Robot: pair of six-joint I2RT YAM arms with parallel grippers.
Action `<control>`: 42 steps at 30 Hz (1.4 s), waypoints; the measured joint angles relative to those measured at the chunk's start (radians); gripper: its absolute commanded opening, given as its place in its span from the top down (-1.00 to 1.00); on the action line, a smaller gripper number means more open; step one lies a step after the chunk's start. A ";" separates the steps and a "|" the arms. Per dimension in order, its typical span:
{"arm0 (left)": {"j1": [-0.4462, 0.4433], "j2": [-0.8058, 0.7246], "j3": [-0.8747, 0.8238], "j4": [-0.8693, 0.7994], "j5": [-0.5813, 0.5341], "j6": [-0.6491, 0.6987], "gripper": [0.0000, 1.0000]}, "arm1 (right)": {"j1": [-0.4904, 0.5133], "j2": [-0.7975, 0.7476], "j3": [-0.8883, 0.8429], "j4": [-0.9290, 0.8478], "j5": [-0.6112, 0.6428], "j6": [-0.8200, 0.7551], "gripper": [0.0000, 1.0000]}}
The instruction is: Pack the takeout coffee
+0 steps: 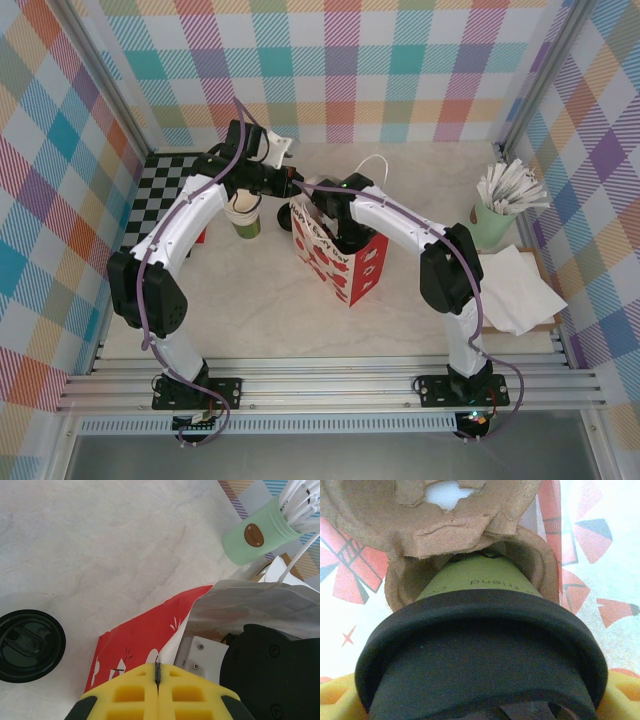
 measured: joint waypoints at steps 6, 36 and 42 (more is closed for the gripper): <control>0.000 0.000 0.000 0.000 0.000 0.000 1.00 | 0.000 0.000 0.000 0.001 0.000 0.000 0.44; 0.000 0.000 0.000 0.000 0.007 0.000 1.00 | 0.000 -0.021 -0.037 0.030 0.000 -0.002 0.46; 0.000 0.000 0.000 0.000 0.008 0.000 1.00 | 0.000 -0.035 -0.055 0.049 0.004 0.000 0.46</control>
